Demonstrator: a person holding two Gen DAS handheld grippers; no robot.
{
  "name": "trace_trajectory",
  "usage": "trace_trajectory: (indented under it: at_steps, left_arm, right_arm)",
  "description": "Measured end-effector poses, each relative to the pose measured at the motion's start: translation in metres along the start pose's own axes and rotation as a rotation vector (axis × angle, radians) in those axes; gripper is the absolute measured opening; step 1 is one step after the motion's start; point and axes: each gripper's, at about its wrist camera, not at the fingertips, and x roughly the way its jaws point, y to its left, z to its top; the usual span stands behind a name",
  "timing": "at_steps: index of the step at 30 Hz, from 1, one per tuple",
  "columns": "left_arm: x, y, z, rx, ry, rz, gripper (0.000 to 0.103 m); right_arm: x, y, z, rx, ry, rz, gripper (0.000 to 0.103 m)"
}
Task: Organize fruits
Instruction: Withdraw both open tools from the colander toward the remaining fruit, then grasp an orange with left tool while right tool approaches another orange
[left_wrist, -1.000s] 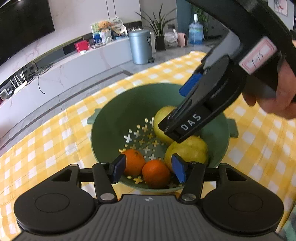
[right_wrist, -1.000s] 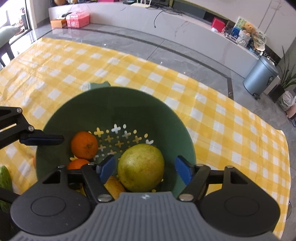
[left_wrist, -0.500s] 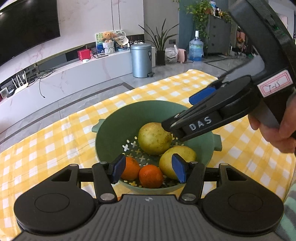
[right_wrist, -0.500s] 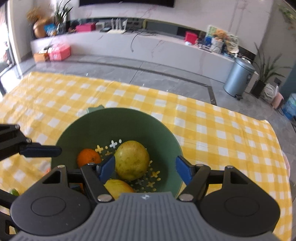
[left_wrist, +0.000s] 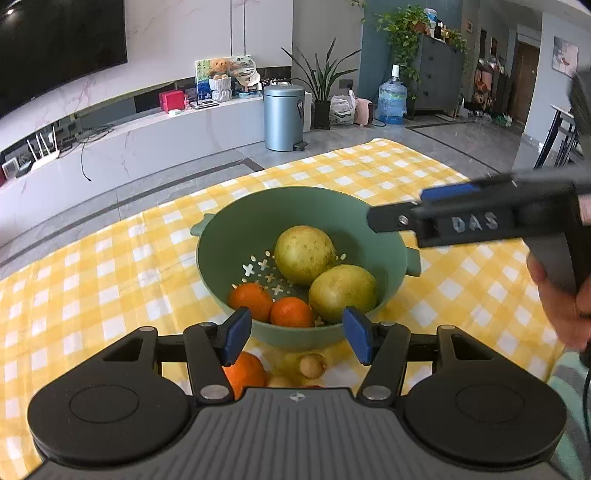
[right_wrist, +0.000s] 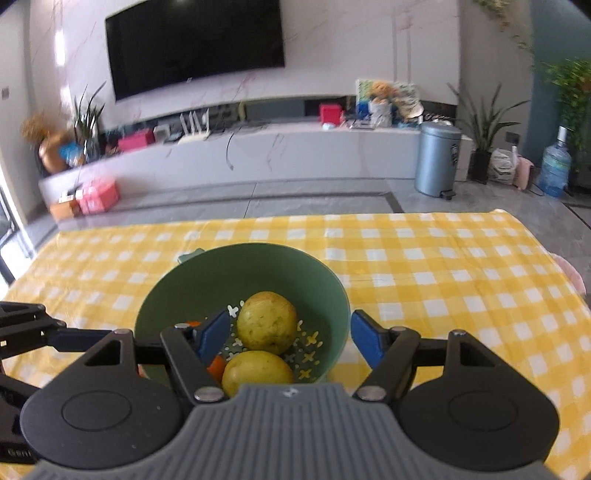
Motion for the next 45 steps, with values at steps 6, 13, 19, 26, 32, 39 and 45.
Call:
trace_trajectory:
  at_steps: [6,13,19,26,32,39,45]
  left_arm:
    - [-0.008,0.003,-0.007,-0.036,0.018,-0.027,0.067]
    - [-0.010,0.006,-0.026,-0.055,0.094,-0.043,0.067]
    - [-0.013,0.005,-0.044,-0.076,0.136,-0.071,0.067]
    - [-0.010,0.009,-0.063,-0.137,0.178,-0.069,0.064]
    - [-0.004,0.012,-0.070,-0.143,0.228,-0.084,0.063]
    - [-0.002,0.014,-0.076,-0.164,0.234,-0.136,0.063]
    - [-0.001,0.005,-0.077,-0.130,0.238,-0.163,0.063]
  right_arm:
    - [-0.024,0.006,-0.036,0.037,-0.063,-0.010,0.069]
    - [-0.040,0.020,-0.079,0.011,-0.070,-0.016,0.069]
    - [-0.034,0.020,-0.103,0.023,-0.019,-0.002,0.066]
    - [-0.029,0.028,-0.119,0.000,0.023,0.031,0.063]
    - [-0.026,0.040,-0.124,-0.049,0.056,0.143,0.055]
    - [-0.016,0.038,-0.125,-0.032,0.106,0.121,0.045]
    - [-0.015,0.038,-0.126,-0.032,0.113,0.119,0.045]
